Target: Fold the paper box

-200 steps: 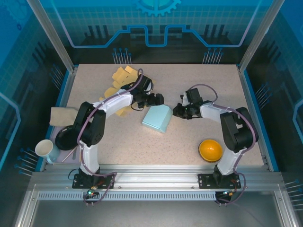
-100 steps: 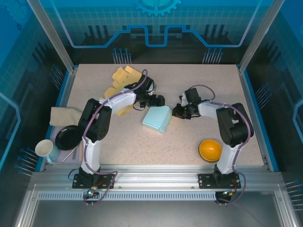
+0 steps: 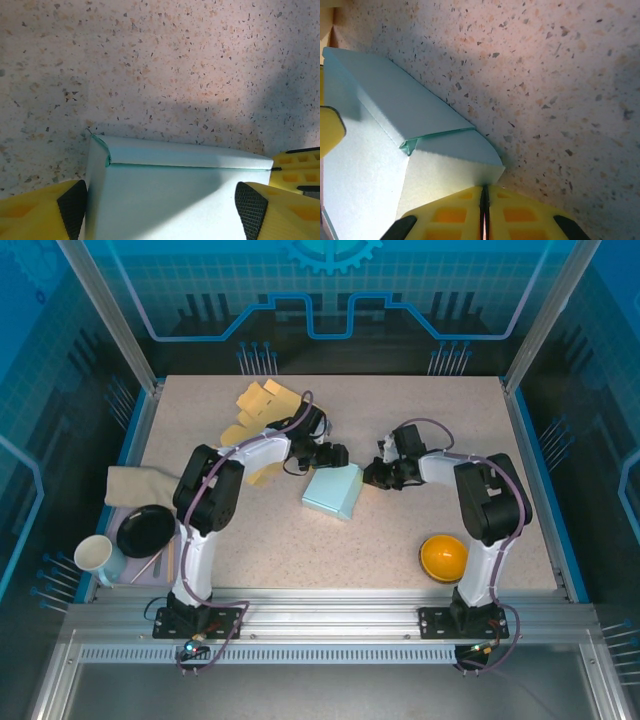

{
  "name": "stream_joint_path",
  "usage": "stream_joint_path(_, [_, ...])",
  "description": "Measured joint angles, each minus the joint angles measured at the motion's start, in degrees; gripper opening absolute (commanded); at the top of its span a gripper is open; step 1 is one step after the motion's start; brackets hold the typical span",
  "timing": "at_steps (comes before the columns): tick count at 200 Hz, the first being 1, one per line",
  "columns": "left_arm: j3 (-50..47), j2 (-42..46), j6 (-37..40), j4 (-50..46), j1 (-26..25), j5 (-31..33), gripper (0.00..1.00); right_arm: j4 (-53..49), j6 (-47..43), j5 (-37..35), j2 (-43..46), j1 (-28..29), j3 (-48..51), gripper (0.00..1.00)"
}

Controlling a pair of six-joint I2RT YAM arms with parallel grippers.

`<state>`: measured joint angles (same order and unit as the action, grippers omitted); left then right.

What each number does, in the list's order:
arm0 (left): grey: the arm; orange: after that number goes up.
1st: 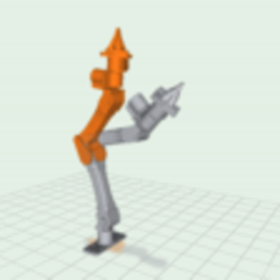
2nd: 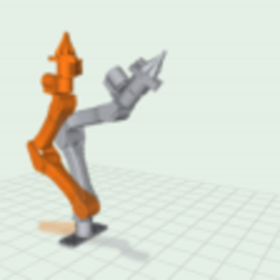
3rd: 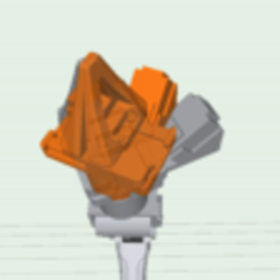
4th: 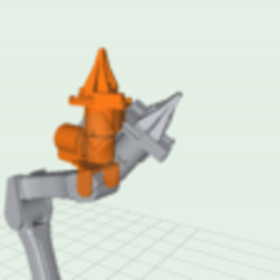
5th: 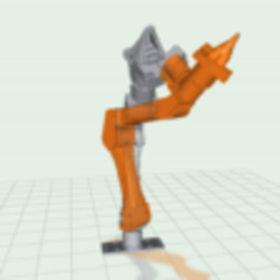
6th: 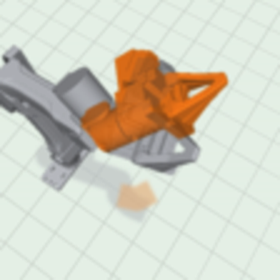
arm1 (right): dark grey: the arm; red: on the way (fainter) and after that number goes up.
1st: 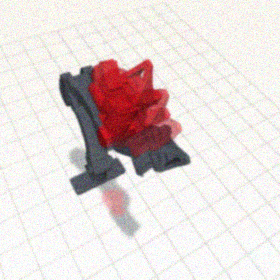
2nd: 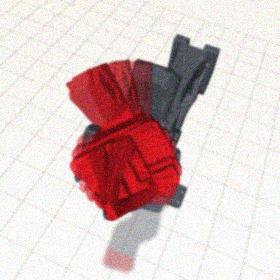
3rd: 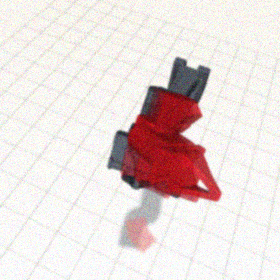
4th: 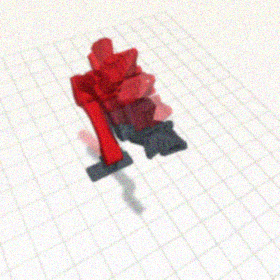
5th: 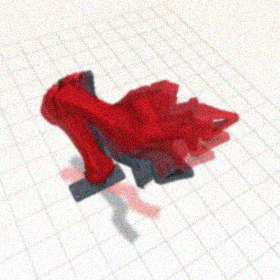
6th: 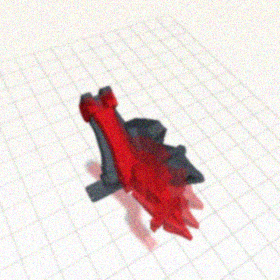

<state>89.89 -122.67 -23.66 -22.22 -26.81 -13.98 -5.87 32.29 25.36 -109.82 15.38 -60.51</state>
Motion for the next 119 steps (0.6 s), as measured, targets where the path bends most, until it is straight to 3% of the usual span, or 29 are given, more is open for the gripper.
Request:
stream_joint_path(64, [0.9,-2.2,-2.4,5.2,-0.1,0.8,0.77,3.0,0.7,6.8,-2.6,-0.6,0.0,0.1])
stream_joint_path(119, [1.5,-2.8,-5.4,11.5,-0.2,0.2,0.76,2.9,2.2,7.6,-3.3,-0.5,-0.2,0.1])
